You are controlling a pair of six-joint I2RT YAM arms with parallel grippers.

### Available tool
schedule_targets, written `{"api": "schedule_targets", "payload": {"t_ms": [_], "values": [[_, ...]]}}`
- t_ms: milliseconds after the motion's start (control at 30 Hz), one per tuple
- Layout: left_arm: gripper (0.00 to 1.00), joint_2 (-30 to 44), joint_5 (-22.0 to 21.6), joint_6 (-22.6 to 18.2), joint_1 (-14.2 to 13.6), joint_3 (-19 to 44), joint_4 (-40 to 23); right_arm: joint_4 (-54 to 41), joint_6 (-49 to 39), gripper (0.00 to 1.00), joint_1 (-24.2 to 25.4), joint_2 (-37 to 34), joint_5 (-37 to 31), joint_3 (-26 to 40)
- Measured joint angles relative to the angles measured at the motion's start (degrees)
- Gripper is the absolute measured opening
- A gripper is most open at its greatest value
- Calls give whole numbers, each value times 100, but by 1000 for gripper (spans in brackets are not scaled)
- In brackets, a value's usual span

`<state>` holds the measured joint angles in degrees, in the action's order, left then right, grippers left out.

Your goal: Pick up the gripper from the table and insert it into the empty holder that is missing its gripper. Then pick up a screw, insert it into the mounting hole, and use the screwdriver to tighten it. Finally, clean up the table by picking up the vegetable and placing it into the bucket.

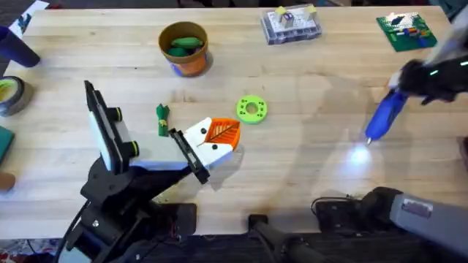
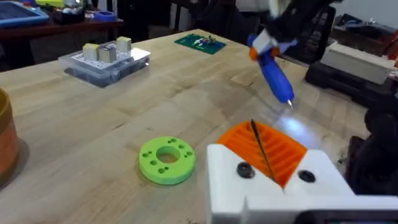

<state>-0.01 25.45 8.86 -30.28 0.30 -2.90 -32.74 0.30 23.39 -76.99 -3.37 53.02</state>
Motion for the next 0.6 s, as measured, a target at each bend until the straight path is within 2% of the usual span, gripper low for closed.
{"api": "schedule_targets", "payload": {"t_ms": [133,300,433,600], "values": [[16,1,0,0,0,0,0,273,278,24,-5,1039,44,8],[16,0,0,0,0,0,0,266,432,24,-158,1750,245,7],[16,0,2,0,0,0,0,494,451,24,-583,2089,348,-34],[16,0,0,0,0,0,0,1076,469,24,-1463,2655,406,-206]]}}
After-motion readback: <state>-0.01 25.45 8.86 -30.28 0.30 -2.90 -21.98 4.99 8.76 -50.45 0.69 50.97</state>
